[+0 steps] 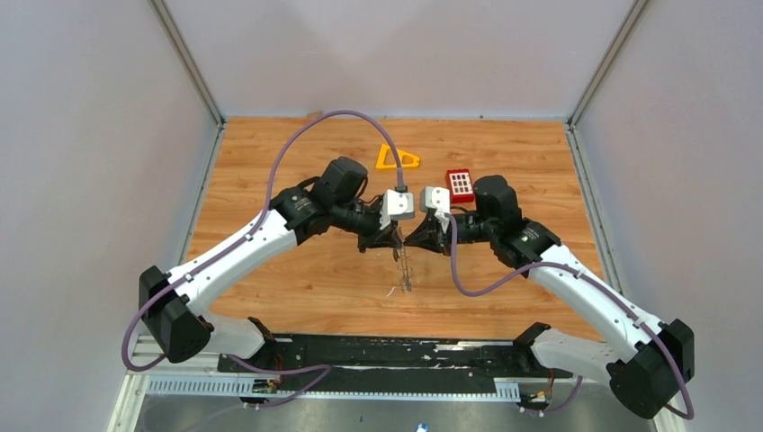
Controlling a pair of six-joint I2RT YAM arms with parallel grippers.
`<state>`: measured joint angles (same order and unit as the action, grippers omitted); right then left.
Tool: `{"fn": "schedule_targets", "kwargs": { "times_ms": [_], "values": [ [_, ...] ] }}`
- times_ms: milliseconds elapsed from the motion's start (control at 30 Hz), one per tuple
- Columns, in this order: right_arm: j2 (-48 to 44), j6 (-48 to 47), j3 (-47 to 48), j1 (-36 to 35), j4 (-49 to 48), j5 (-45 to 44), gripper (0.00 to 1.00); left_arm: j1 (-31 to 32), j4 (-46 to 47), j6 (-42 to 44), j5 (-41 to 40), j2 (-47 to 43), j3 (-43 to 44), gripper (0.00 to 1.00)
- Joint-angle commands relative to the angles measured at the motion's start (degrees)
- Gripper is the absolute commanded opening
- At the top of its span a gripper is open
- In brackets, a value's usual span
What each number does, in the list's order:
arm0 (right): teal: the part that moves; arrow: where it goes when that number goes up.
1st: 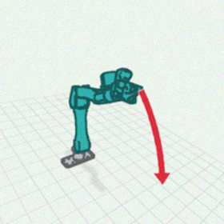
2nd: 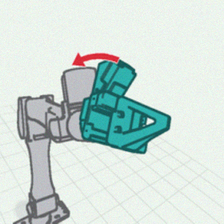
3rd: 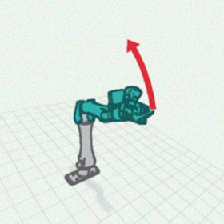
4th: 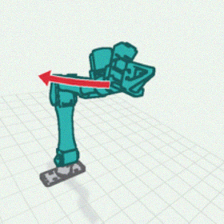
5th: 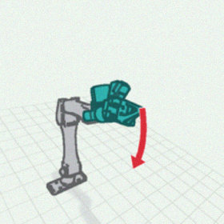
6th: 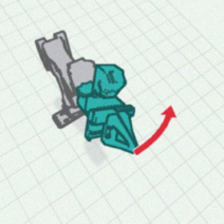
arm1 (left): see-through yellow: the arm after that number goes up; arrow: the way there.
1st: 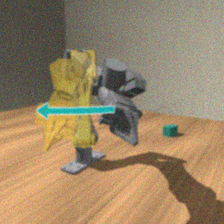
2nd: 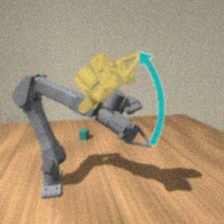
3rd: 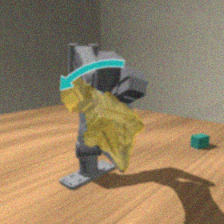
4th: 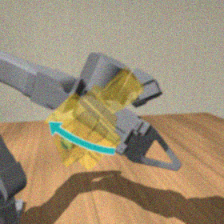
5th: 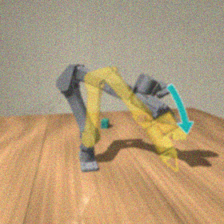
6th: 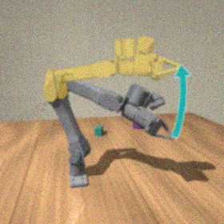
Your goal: Put the keys on the keyring
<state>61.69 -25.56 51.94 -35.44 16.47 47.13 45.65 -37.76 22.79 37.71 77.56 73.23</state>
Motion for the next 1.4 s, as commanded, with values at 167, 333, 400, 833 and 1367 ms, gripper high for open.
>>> {"fn": "schedule_targets", "kwargs": {
  "times_ms": [167,333,400,833,1367],
  "values": [
    [-0.9,3.7,4.0,1.5,-5.6,2.5,0.0,-0.1,6.0,2.4,1.7,-6.3,-1.3,0.4],
    [-0.7,9.0,4.4,3.6,-9.7,6.2,0.0,-2.7,13.2,1.8,3.4,-11.3,-5.8,0.55],
    [-0.5,10.5,4.5,4.0,-11.0,7.5,0.0,-3.7,15.7,1.2,4.6,-12.5,-7.4,0.58],
    [-2.0,12.8,2.8,4.7,-14.4,11.0,0.0,-6.1,21.2,-3.0,9.2,-11.2,-8.8,0.47],
    [-2.7,10.9,1.8,4.9,-13.7,11.1,0.0,-6.4,19.3,-1.8,10.4,-10.0,-9.6,0.17]
  ]
}}
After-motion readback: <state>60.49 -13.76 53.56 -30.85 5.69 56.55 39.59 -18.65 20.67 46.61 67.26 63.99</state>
